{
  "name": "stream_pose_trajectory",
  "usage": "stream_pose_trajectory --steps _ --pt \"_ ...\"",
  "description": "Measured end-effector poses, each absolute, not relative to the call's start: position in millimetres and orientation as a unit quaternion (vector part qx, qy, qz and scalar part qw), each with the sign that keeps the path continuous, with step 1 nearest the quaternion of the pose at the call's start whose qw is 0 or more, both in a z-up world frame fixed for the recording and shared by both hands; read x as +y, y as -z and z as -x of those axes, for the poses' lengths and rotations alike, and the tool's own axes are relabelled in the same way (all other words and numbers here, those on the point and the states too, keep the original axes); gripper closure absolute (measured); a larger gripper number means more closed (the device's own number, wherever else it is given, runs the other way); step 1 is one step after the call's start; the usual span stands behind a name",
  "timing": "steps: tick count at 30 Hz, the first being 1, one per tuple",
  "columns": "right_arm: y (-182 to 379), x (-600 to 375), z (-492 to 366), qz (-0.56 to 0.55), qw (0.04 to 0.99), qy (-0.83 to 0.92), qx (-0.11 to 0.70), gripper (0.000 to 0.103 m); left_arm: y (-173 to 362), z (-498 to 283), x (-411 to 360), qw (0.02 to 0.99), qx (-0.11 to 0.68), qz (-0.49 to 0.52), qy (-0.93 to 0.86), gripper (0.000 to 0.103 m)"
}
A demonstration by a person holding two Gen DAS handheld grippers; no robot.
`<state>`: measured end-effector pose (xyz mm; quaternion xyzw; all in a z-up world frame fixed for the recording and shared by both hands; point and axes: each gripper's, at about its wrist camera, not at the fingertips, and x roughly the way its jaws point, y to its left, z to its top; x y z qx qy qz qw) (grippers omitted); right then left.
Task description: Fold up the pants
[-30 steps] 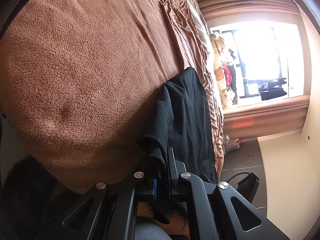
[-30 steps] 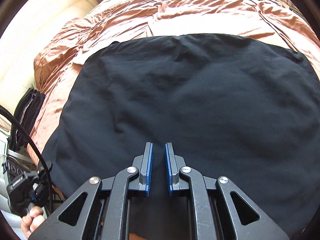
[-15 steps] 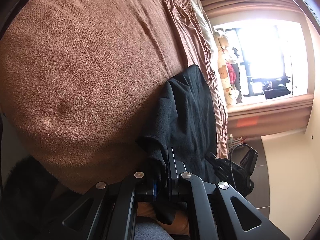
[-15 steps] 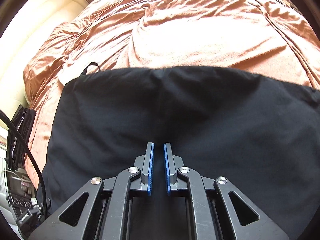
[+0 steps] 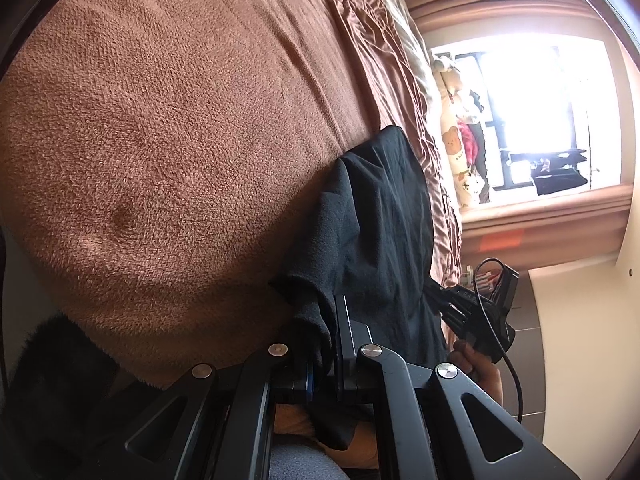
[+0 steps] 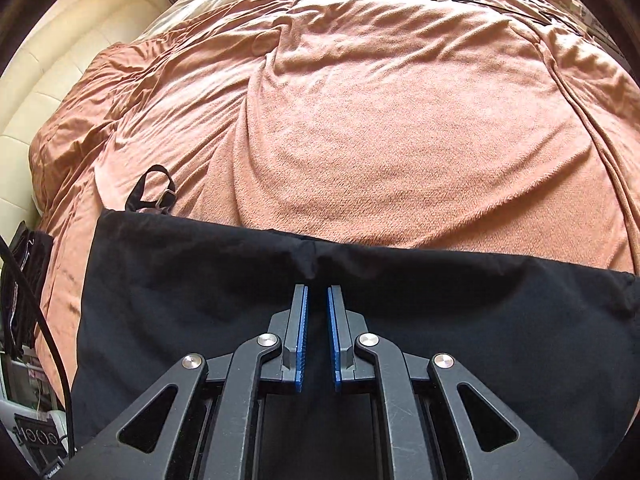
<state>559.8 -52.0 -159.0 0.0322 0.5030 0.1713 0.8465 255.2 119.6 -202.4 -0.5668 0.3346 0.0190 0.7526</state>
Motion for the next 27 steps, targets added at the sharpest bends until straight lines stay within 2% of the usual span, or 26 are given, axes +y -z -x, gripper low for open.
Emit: stream_pose_trajectory --steps 8,22,24,27 --pt "149.0 -56.6 -524.6 -0.033 0.845 -0.200 0.495 0.096 205.0 -255.4 122.1 0.751 0.334 0.570 -0.019 0.096" --pt "168.0 -66.0 -441.1 -0.012 0.825 -0.240 0.511 0.096 199.8 -258.1 117.6 0.764 0.346 0.545 -0.004 0.096" --pt "167.1 -68.8 -433.6 -0.010 0.826 -0.242 0.509 0.096 198.4 -259.7 115.4 0.766 0.350 0.540 -0.005 0.093" --pt "167.9 -74.5 -428.3 -0.015 0.823 -0.248 0.511 0.096 197.8 -259.0 116.1 0.767 0.345 0.541 -0.010 0.079"
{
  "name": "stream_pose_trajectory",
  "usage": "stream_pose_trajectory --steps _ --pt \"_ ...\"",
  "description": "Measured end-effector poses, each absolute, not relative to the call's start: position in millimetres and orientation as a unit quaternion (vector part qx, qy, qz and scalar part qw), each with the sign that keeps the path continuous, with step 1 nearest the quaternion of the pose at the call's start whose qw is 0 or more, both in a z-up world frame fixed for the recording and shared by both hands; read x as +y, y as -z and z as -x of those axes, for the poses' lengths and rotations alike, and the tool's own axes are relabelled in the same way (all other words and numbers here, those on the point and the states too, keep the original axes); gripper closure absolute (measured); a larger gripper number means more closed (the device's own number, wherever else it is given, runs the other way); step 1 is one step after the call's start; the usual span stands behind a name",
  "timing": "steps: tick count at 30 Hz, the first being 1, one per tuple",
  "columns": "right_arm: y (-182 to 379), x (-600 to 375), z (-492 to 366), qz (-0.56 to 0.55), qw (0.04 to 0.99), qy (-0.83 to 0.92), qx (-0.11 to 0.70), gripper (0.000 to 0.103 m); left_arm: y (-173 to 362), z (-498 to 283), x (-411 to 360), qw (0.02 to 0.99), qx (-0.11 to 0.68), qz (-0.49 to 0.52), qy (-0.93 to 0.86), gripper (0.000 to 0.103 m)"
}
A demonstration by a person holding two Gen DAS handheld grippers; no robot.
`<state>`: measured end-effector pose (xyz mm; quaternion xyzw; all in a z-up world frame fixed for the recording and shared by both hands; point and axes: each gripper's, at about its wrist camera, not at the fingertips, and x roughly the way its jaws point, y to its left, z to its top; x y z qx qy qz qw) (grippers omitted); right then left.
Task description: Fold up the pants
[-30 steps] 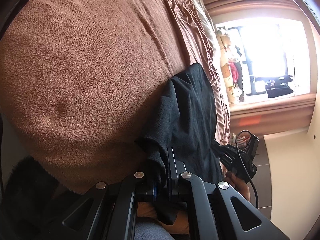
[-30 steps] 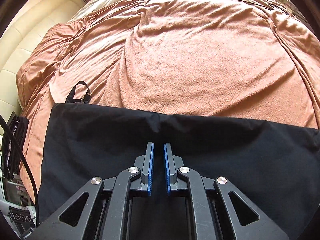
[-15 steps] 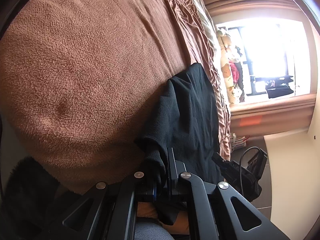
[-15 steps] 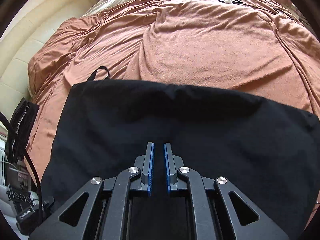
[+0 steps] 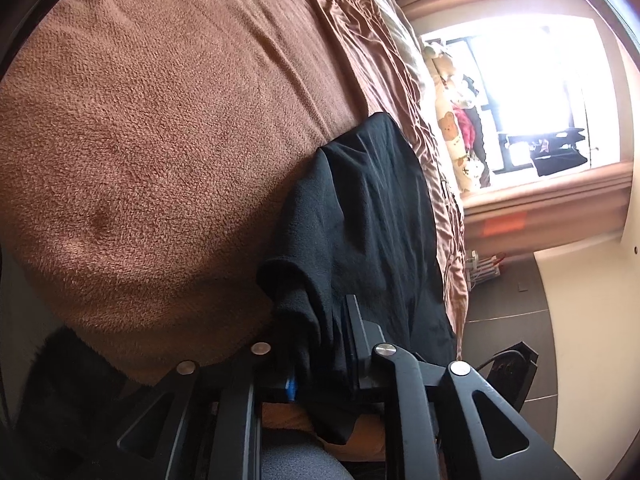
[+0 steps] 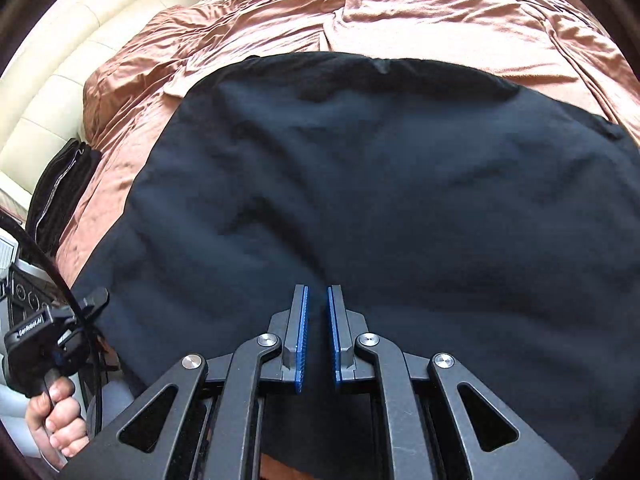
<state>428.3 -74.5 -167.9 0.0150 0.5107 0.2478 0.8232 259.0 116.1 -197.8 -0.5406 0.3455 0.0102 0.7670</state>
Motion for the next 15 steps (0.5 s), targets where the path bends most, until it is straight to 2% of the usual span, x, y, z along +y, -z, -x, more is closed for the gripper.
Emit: stream_pose_trajectory --steps 1,5,9,10,13,15 --pt "168.2 -76.1 -426.5 -0.016 0.823 -0.249 0.511 0.096 197.3 -257.1 117.6 0.767 0.340 0.543 -0.015 0.073" --pt "169.2 -85.2 -418.9 -0.026 0.821 -0.252 0.511 0.096 195.5 -249.4 127.9 0.769 0.314 0.556 -0.036 0.061" --pt "169.9 -86.3 -410.7 -0.030 0.821 -0.253 0.511 0.096 199.1 -253.2 136.2 0.761 0.309 0.568 -0.041 0.061" --pt "169.8 -88.2 -408.4 -0.032 0.820 -0.254 0.511 0.096 199.6 -255.1 136.6 0.761 0.312 0.568 -0.040 0.062" --pt "164.0 -92.0 -404.0 -0.039 0.822 -0.254 0.508 0.096 199.1 -263.0 132.2 0.760 0.320 0.566 -0.026 0.094" --pt "157.1 -92.9 -401.9 -0.044 0.829 -0.255 0.495 0.096 193.4 -262.8 129.1 0.767 0.316 0.558 -0.023 0.096"
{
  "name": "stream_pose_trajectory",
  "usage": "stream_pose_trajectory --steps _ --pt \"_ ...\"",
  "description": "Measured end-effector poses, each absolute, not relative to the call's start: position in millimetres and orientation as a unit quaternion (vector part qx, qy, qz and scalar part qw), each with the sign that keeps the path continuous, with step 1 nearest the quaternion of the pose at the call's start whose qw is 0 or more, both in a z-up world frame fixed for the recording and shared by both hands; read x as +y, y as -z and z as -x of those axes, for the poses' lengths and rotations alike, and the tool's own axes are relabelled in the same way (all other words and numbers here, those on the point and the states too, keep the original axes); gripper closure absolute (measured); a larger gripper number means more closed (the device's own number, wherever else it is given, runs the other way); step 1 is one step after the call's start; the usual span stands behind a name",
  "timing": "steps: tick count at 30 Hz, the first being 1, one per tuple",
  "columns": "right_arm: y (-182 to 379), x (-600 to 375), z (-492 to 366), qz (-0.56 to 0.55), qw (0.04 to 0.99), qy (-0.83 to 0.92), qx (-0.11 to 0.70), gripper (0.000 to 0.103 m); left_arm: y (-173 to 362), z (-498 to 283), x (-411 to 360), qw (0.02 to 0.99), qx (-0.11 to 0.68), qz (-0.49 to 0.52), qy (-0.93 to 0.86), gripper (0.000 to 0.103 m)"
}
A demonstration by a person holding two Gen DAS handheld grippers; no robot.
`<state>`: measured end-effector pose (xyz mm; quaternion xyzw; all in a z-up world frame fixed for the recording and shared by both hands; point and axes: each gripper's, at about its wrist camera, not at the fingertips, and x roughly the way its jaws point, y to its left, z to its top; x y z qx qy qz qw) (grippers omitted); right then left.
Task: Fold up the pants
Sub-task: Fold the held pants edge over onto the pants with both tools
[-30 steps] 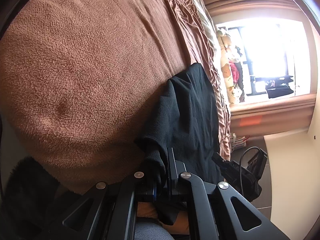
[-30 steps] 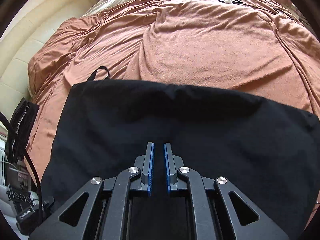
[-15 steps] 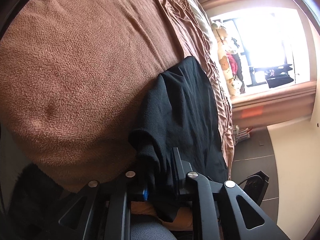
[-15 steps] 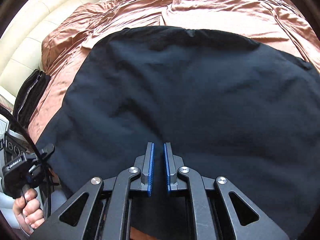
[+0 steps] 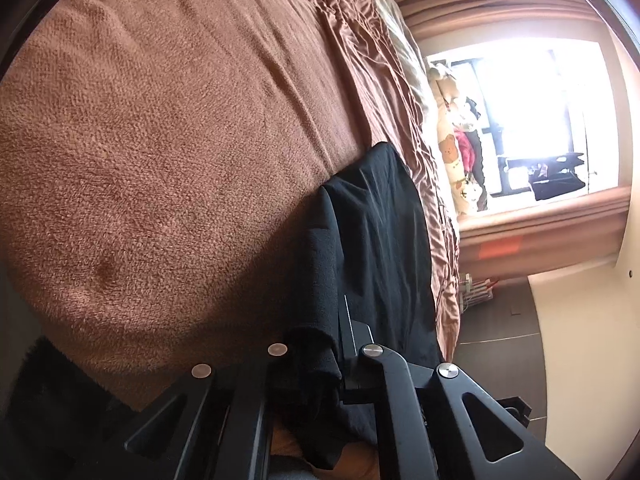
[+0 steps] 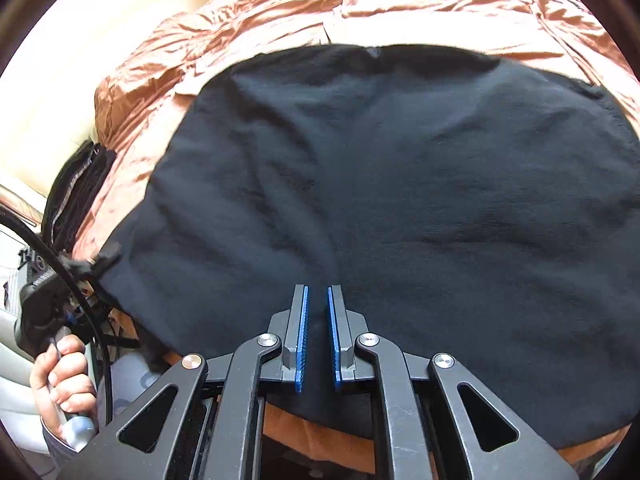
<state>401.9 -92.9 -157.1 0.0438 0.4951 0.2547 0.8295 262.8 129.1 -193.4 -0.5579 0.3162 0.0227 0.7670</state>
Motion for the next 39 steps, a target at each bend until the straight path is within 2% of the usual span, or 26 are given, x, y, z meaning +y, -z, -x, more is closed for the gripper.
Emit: stream_pose_trajectory --steps 12,21,39 --pt "174.0 -100.9 -397.0 -0.084 0.820 -0.259 0.503 0.096 125.8 -277.8 105.9 0.817 0.285 0.500 0.030 0.097" --pt "180.3 -119.4 -384.7 -0.114 0.814 -0.270 0.502 0.096 64.6 -308.9 59.2 0.852 0.271 0.436 0.107 0.097" --pt "144.2 -216.4 -349.8 -0.208 0.840 -0.240 0.439 0.096 29.9 -369.6 -27.8 0.862 0.305 0.360 0.187 0.097"
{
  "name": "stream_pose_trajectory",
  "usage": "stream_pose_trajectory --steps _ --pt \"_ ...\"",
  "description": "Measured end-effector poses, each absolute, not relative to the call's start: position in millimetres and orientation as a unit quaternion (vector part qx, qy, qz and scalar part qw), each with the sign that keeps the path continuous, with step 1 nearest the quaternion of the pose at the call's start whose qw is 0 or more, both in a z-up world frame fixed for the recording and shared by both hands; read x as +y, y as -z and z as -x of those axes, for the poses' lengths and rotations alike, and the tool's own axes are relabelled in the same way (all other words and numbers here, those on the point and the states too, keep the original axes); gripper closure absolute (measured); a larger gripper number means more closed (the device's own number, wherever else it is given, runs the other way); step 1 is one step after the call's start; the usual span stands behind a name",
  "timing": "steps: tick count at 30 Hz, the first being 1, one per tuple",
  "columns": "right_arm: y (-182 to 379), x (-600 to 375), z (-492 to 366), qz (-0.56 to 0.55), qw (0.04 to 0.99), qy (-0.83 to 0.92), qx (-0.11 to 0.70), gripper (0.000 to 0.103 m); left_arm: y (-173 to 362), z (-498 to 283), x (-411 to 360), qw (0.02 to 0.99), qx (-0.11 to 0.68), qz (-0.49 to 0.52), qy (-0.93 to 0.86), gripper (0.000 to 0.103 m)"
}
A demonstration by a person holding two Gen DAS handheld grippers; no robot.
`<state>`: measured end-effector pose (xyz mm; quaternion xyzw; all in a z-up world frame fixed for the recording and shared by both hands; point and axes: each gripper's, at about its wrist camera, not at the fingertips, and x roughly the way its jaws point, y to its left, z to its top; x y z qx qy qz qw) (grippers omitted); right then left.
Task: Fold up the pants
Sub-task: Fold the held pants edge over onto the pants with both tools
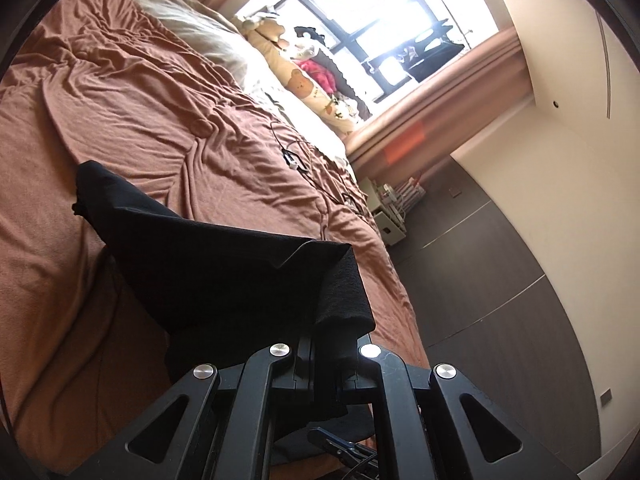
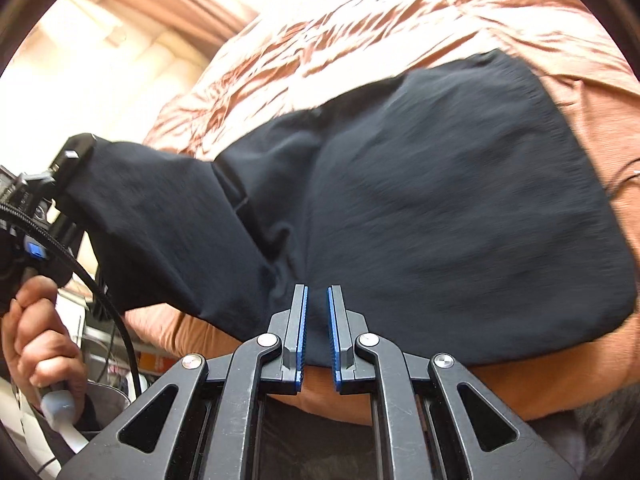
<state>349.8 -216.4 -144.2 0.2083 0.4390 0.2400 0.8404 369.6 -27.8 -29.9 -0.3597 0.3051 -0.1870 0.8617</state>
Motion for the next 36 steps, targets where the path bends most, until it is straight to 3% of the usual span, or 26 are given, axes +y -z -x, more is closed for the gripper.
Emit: stream_pose_trajectory --steps 20,27,36 --pt "135.3 -330.4 -283.6 -0.296 0.853 -0.146 0.405 0.096 73.9 -421.1 -161.0 0.834 0.394 0.272 0.273 0.097" --pt "135.4 -347.4 -278.0 -0.307 0.853 -0.126 0.403 0.096 101.1 -416.6 -205.6 0.819 0.437 0.217 0.301 0.097" --pt "138.1 -352.6 -273.6 -0.318 0.850 -0.119 0.403 0.096 131.2 -396.5 -223.0 0.780 0.491 0.217 0.321 0.097"
